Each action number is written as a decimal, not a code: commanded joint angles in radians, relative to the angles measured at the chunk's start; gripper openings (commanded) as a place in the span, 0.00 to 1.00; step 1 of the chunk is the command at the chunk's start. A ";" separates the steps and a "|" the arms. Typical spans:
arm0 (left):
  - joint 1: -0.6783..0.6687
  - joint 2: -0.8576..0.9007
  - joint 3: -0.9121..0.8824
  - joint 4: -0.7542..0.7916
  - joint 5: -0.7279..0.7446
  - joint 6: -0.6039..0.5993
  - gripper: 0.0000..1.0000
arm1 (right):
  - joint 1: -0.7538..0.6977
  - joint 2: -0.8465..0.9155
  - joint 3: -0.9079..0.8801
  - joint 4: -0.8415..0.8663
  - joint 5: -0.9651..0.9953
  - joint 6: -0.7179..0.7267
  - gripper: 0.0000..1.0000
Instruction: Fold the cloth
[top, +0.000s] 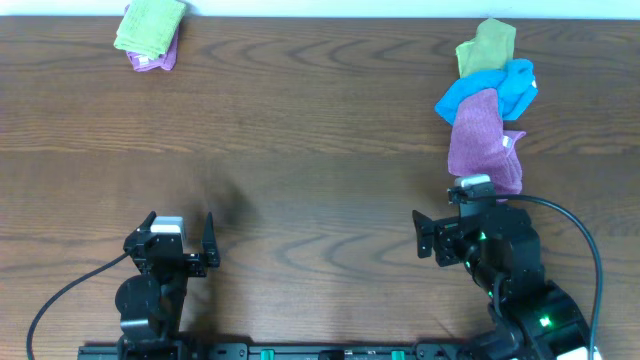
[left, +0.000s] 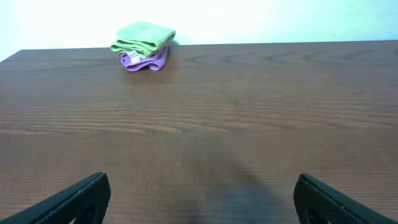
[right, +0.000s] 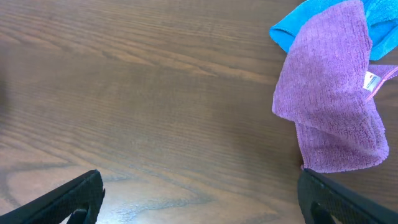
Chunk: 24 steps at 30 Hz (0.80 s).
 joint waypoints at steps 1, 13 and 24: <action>-0.004 -0.008 -0.026 -0.006 -0.015 -0.004 0.95 | 0.005 -0.002 0.008 0.000 0.003 0.015 0.99; -0.003 0.014 -0.026 -0.005 -0.022 -0.004 0.96 | 0.005 -0.002 0.008 0.000 0.003 0.015 0.99; -0.003 0.014 -0.026 -0.005 -0.022 -0.003 0.95 | -0.088 -0.091 0.003 -0.105 0.159 -0.046 0.99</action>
